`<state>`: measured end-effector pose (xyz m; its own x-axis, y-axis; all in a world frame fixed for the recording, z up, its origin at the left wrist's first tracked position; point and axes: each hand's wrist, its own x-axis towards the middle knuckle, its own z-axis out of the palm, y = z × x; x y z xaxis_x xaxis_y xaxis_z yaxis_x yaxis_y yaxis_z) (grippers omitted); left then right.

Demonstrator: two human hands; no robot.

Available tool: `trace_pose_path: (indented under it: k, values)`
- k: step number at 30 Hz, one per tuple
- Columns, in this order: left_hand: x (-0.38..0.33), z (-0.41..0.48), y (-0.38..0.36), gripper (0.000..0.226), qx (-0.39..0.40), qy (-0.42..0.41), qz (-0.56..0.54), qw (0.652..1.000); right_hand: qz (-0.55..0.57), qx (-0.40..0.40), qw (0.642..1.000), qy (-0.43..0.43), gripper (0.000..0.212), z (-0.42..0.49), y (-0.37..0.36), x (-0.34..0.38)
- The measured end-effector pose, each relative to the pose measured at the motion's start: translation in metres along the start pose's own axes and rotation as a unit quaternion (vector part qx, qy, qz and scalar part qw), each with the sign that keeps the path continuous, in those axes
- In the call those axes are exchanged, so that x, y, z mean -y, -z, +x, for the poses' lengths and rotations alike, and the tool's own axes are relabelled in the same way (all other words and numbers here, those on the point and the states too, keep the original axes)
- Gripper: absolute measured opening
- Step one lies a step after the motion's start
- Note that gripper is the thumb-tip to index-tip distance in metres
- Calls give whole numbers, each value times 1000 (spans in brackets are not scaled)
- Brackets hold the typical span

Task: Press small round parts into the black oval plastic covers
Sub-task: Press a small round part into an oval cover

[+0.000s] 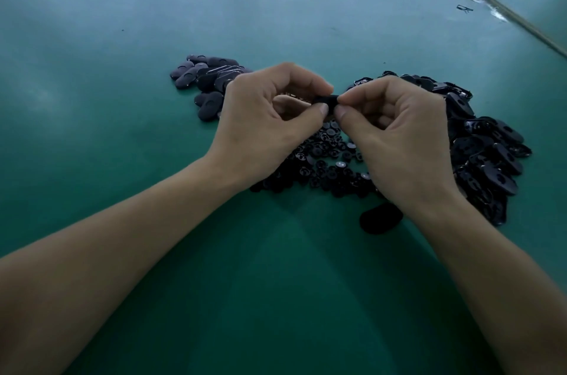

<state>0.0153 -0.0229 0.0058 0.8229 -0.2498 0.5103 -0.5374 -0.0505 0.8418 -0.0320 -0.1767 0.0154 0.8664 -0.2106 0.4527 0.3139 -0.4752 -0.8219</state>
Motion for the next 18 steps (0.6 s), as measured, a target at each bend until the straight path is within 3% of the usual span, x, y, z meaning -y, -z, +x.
trace_pose_path:
  k: [13, 18]
  values:
    - [2, 2, 2, 24, -7, -12, 24, 1000, -28, 25, 999, 11, 18, -2, -1, 6]
    - [4, 3, 1, 27, 0, -5, 9, 1000, -59, 1, 998, 27, 17, -2, 1, 5]
